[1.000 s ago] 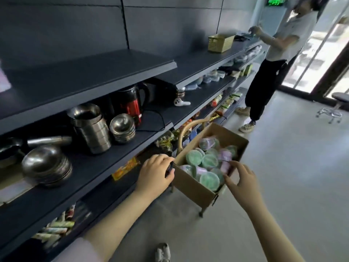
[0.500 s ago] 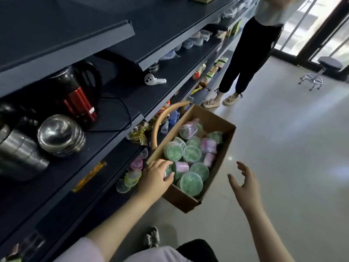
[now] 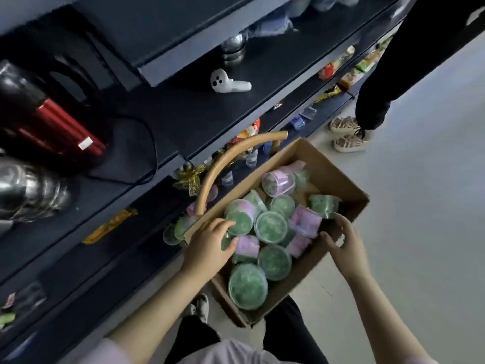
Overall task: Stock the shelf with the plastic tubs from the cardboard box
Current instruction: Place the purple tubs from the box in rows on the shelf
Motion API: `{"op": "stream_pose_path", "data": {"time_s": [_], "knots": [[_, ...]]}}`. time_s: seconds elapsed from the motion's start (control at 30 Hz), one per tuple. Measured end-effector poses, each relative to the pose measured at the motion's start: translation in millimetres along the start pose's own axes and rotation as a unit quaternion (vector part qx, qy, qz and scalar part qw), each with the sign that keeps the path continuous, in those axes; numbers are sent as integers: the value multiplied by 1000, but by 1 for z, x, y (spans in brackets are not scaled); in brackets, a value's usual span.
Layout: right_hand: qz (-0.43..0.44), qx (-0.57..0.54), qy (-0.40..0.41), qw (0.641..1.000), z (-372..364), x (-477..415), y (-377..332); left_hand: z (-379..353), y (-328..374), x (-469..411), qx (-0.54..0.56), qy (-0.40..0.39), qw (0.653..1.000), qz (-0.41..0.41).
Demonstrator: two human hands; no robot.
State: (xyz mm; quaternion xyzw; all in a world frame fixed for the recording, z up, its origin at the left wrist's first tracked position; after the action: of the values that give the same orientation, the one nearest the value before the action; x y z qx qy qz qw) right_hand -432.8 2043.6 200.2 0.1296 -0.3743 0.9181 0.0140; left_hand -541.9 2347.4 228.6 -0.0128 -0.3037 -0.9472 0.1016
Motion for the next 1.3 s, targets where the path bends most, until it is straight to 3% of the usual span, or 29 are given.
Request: {"op": "stream_pose_path", "data": {"time_s": [0.3,0.63,0.8,1.03,1.17,1.3], "knots": [[-31,4,-112,993,-42,-123,86,-83,20,-132,-45,7,997,62],[-85,-16,-198,976,-103,-157,139,-198,-6,-260,-105,-103,989,22],[-102,4,-191,976,-111,-170,151,-244,-18,-282,-98,-175,975,91],[-147,-45,-169,974,-109,-175,159,-246,-13,-286,-170,-109,972,121],[-172,-27,-186,967,-109,-174,160,-249,-4,-280,-106,-98,984,102],[-182,-8,-192,964,-105,-173,157,-245,-20,-276,-62,-124,971,196]]}}
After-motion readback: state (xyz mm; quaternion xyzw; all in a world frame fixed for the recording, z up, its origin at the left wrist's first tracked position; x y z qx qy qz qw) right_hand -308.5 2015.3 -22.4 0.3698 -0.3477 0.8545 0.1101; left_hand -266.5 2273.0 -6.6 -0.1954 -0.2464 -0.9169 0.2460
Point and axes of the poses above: each hand's wrist, its own x-axis away from the middle knuckle, its own z-axis out of the back of the hand, y = z × x, the point moved 7 cm from there along -x, towards the middle knuckle
